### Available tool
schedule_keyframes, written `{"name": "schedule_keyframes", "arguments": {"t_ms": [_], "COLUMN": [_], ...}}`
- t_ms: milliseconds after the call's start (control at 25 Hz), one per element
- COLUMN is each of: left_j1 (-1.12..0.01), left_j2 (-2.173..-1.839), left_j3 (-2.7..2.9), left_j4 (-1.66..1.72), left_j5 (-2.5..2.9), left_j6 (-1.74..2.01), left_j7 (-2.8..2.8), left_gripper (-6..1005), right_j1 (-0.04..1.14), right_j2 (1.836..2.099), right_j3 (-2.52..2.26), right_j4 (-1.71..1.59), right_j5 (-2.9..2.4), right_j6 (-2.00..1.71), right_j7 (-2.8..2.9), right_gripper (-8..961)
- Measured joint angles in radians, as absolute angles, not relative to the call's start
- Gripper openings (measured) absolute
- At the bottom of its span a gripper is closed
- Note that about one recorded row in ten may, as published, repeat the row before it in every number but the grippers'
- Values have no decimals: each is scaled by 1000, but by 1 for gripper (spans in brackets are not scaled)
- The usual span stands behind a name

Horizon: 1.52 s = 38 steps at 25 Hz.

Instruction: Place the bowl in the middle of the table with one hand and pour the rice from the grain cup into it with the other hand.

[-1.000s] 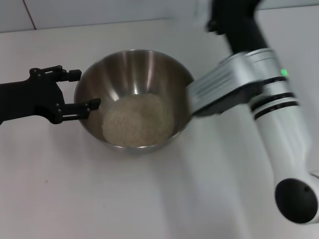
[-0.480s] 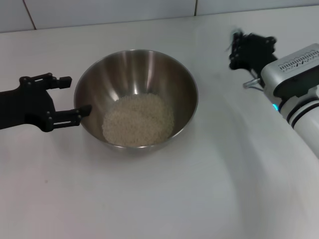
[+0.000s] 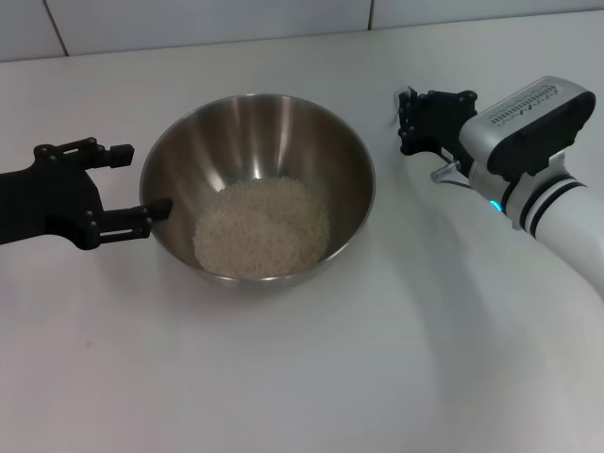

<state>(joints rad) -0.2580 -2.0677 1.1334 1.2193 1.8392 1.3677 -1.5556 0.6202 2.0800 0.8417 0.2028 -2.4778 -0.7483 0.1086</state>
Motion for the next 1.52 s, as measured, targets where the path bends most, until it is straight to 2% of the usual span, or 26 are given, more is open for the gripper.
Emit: {"name": "schedule_keyframes", "arguments": {"t_ms": [320, 440, 680, 840, 920, 960, 1040, 1080, 1120, 1160, 1280, 1320, 1360, 1400, 1440, 1480, 1520], "left_j1": [-271, -275, -277, -281, -279, -279, -276, -276, -265, -263, -263, -263, -266, -271, -271, -273, -273], "left_j2": [-2068, -2068, -2068, -2068, -2068, -2068, -2068, -2068, -2067, -2066, -2065, -2065, -2064, -2065, -2065, -2065, -2065], "left_j3": [1131, 1130, 1128, 1125, 1122, 1122, 1121, 1121, 1121, 1121, 1121, 1121, 1124, 1126, 1126, 1127, 1127], "left_j4": [1220, 1220, 1220, 1216, 1213, 1213, 1212, 1212, 1215, 1216, 1215, 1215, 1214, 1212, 1212, 1210, 1210], "left_j5": [1840, 1840, 1839, 1838, 1838, 1838, 1837, 1837, 1837, 1837, 1838, 1838, 1841, 1843, 1843, 1843, 1843], "left_j6": [1365, 1365, 1365, 1365, 1365, 1365, 1365, 1365, 1366, 1367, 1369, 1369, 1371, 1372, 1372, 1372, 1372], "left_j7": [-1555, -1556, -1557, -1560, -1568, -1568, -1569, -1569, -1568, -1568, -1568, -1568, -1569, -1569, -1569, -1569, -1569], "left_gripper": [806, 806, 806, 806, 806, 806, 806, 806, 806, 806, 806, 806, 806, 806, 806, 806, 806], "right_j1": [591, 528, 426, 295, 211, 211, 182, 185, 231, 231, 388, 524, 524, 578, 628, 673, 736], "right_j2": [2084, 2083, 2077, 2078, 2075, 2075, 2040, 2002, 1906, 1906, 1742, 1666, 1666, 1655, 1657, 1666, 1707], "right_j3": [860, 867, 888, 1005, 1105, 1105, 1138, 1148, 1151, 1151, 1037, 852, 852, 761, 685, 613, 510], "right_j4": [222, 275, 349, 407, 445, 445, 477, 488, 482, 482, 414, 329, 329, 283, 232, 178, 67], "right_j5": [-2470, -2470, -2470, -2470, -2475, -2475, -2514, -2563, -2716, -2716, -2913, -2946, -2946, -2946, -2943, -2943, -2938], "right_j6": [-740, -746, -780, -914, -1120, -1120, -1242, -1284, -1322, -1322, -1365, -1432, -1432, -1455, -1488, -1514, -1566], "right_j7": [111, 112, 113, 114, 154, 154, 242, 315, 517, 517, 797, 907, 907, 945, 980, 1006, 1025], "right_gripper": [120, 123, 380, 566, 752, 766, 794, 808, 822, 822, 822, 821, 821, 821, 821, 821, 821]}}
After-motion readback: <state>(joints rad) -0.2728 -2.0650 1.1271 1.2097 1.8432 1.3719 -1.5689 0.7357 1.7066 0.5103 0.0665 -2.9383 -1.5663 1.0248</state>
